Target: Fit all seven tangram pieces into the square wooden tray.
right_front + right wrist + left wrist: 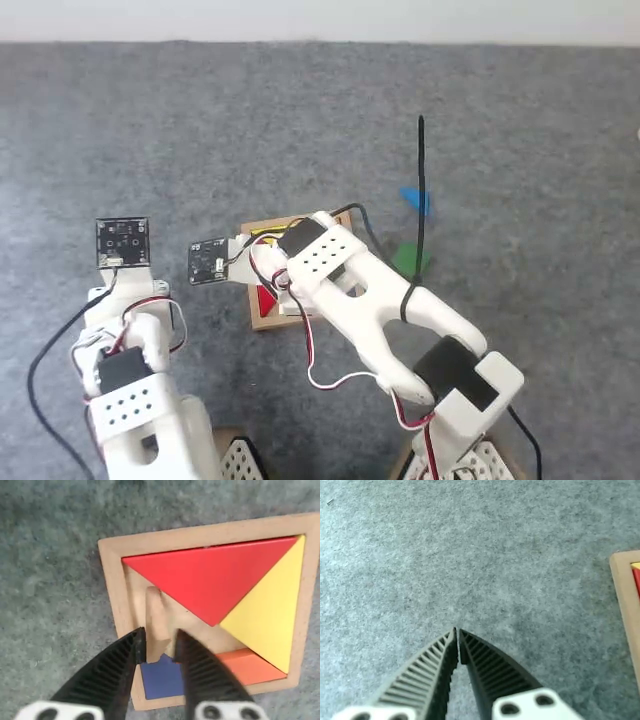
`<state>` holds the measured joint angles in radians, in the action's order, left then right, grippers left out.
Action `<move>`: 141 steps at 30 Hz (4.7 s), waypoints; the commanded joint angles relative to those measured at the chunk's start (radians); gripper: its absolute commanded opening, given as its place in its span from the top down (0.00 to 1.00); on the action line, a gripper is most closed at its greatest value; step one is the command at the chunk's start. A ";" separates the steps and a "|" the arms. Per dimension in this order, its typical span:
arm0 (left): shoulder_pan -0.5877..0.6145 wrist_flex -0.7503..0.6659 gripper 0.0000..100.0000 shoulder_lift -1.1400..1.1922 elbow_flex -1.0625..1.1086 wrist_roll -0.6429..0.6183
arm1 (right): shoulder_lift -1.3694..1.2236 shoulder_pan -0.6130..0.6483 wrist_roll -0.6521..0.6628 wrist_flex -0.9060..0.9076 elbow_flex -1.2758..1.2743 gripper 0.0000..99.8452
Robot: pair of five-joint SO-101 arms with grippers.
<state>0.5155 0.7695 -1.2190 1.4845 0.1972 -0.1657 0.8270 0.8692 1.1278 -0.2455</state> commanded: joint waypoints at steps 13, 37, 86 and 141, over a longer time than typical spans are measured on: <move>0.009 -0.017 0.99 0.003 -0.039 -0.009 | 0.067 -0.064 -0.023 0.015 0.075 0.74; 0.008 -0.017 0.99 0.003 -0.039 -0.006 | -0.042 -0.079 -0.176 -0.225 -0.083 0.96; 0.006 -0.017 0.99 0.003 -0.039 -0.005 | 0.120 -0.475 -0.213 0.130 -0.040 0.73; 0.005 -0.017 0.99 0.003 -0.038 -0.005 | -0.068 -0.559 0.000 0.016 -0.087 0.72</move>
<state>0.5155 0.7695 -1.2190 1.4845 0.1972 -0.2302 0.2808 0.8892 1.1416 -0.3821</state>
